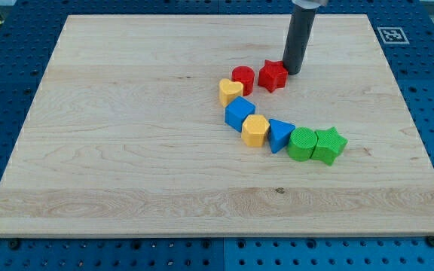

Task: Push the green blocks into the blue triangle

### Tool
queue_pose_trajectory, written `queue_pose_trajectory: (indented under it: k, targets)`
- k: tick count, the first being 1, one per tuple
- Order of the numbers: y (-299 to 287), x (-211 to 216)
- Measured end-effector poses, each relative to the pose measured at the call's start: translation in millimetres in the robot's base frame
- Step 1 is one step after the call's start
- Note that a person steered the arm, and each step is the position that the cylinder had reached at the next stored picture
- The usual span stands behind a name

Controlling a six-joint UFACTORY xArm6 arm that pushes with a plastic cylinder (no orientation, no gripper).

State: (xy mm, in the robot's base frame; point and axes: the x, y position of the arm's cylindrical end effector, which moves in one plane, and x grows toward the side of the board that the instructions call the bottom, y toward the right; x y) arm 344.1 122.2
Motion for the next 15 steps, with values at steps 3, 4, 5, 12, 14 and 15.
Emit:
queue_pose_trajectory:
  k: [3, 4, 5, 12, 14, 15]
  targets:
    - [0, 48]
    - [2, 55]
    - [40, 24]
    - [96, 67]
    - [41, 109]
    - [27, 121]
